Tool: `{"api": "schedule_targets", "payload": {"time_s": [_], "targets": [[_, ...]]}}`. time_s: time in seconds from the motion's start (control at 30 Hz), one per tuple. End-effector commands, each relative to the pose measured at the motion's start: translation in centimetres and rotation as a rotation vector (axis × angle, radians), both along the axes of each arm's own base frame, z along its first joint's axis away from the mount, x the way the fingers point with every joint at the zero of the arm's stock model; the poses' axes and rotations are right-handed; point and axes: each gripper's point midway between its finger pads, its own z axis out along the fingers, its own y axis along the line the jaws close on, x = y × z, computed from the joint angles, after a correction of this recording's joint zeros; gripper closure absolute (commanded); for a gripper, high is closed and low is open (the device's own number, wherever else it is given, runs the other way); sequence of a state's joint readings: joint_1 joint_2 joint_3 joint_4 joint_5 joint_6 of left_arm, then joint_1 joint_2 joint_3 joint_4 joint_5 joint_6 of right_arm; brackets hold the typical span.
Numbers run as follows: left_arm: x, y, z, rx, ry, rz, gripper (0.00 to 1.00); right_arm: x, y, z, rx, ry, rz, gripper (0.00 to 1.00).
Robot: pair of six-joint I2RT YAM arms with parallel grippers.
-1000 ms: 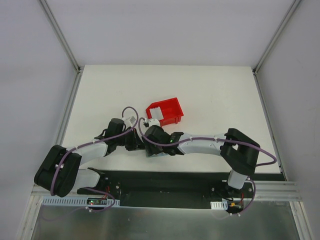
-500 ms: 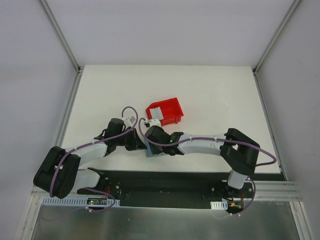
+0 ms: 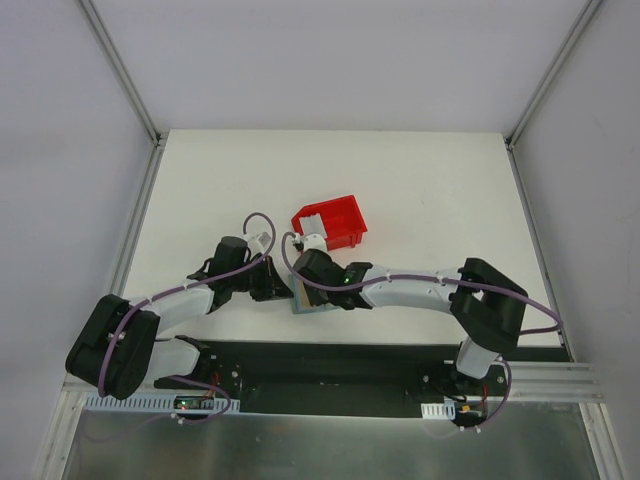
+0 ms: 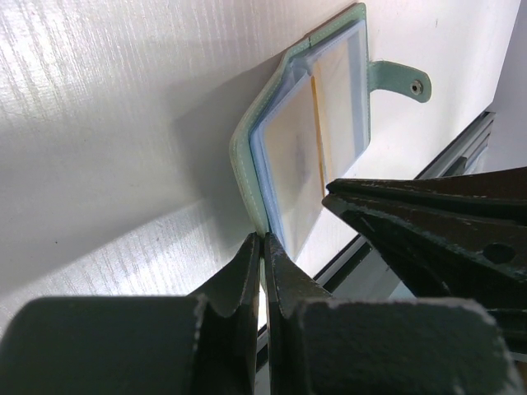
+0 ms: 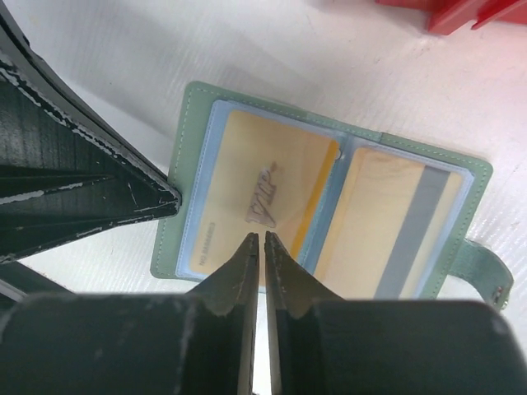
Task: Put the credit cards into the card holder
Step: Insert the credit card into the card holder.
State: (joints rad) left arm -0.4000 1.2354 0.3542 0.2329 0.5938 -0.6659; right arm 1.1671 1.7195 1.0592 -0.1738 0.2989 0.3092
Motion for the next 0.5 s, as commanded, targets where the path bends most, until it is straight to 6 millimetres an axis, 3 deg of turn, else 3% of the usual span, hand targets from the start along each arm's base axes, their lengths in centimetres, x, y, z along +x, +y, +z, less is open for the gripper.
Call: {"api": "schedule_targets", "payload": {"time_s": [0.0, 0.07, 0.2, 0.47], "targets": [[0.0, -0.3, 0.8, -0.016, -0.022, -0.015, 1.0, 0.5, -0.8, 2.0, 0.016, -0.039, -0.021, 0.92], [0.0, -0.3, 0.8, -0.015, -0.022, -0.016, 1.0, 0.3, -0.4, 2.3, 0.038, -0.03, -0.013, 0.85], [0.0, -0.4, 0.8, -0.017, -0.02, -0.02, 1.0, -0.3, 1.0, 2.3, 0.104, 0.004, 0.015, 0.6], [0.0, -0.4, 1.0, -0.022, -0.024, -0.019, 1.0, -1.0, 2.5, 0.7, 0.105, 0.062, 0.047, 0.53]]}}
